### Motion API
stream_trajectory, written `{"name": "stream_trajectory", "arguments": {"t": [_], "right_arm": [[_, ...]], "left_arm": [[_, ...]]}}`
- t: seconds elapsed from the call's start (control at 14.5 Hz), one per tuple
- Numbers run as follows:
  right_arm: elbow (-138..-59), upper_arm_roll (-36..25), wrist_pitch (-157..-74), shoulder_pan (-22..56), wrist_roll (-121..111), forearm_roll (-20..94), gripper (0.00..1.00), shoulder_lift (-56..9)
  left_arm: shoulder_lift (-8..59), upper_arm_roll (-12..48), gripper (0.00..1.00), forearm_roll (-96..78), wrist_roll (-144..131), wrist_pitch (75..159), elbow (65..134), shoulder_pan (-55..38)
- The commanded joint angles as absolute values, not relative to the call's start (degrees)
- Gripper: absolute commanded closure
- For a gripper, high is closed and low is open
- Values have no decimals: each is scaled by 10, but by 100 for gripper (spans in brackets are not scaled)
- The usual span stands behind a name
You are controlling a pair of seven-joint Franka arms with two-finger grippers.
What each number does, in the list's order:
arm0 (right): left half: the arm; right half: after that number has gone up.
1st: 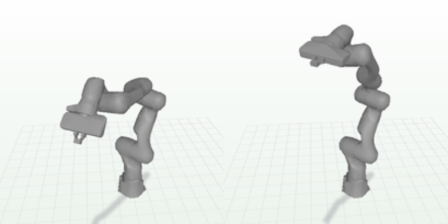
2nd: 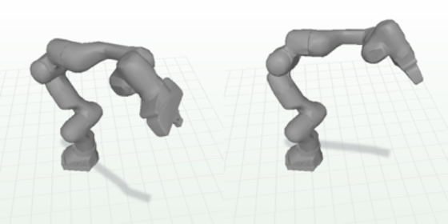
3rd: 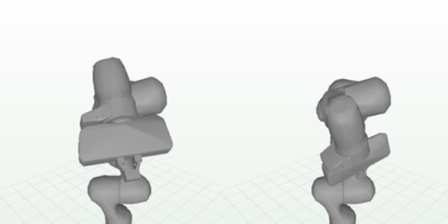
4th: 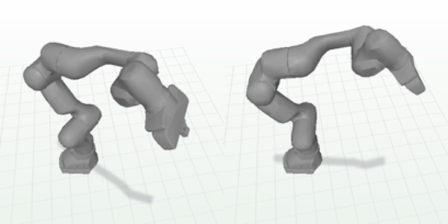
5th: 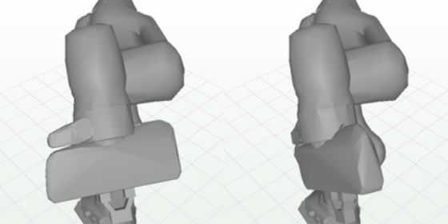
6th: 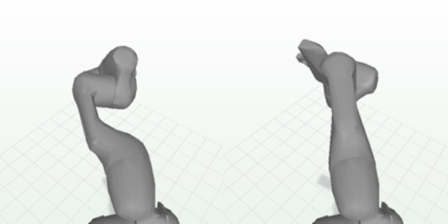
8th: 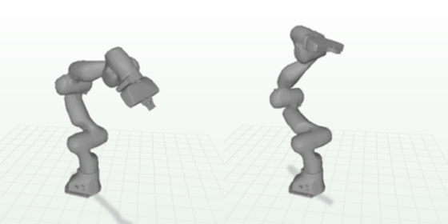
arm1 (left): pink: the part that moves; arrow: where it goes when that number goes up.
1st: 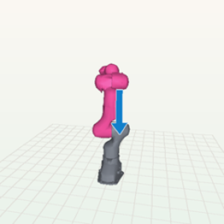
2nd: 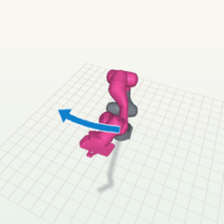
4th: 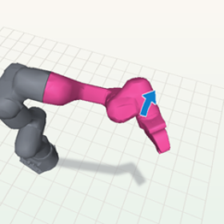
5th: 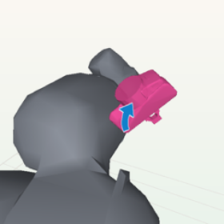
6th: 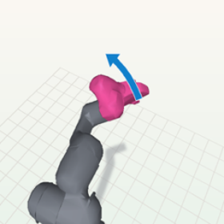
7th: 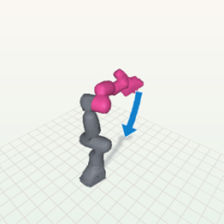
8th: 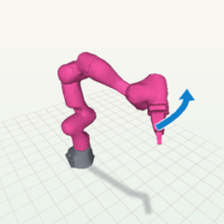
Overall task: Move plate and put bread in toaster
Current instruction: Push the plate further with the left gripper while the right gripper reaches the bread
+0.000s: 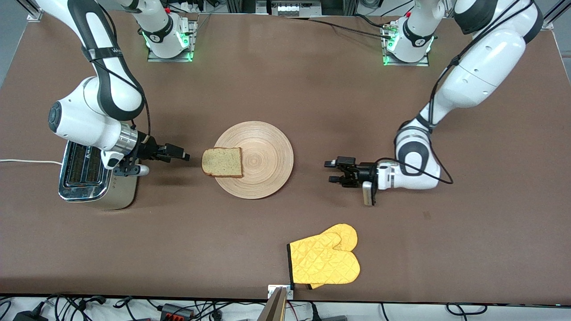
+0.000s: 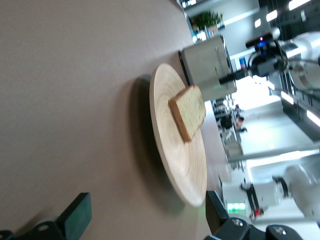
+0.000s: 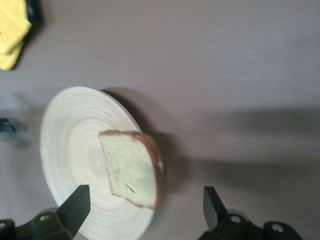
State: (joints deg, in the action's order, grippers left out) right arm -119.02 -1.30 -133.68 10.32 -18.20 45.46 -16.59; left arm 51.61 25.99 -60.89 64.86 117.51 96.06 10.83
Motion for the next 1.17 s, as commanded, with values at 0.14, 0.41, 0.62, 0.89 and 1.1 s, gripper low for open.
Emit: {"name": "stream_trajectory", "arguments": {"t": [0.14,0.41,0.62,0.89,1.1], "right_arm": [[-1223,-13,-1375,112,-370,670,0,-200],[-1224,-13,-1378,119,-462,722,0,-230],[-1225,-13,-1384,131,-473,722,0,-236],[-1225,-13,-1384,142,-531,722,0,-252],[-1223,-14,-1383,140,-538,722,14,-257]], "left_arm": [[503,202,0,-426,580,1027,884,105],[500,200,0,-256,486,915,789,123],[491,206,0,-137,415,845,732,121],[408,208,0,-14,306,822,726,85],[338,209,0,82,224,779,726,54]]}}
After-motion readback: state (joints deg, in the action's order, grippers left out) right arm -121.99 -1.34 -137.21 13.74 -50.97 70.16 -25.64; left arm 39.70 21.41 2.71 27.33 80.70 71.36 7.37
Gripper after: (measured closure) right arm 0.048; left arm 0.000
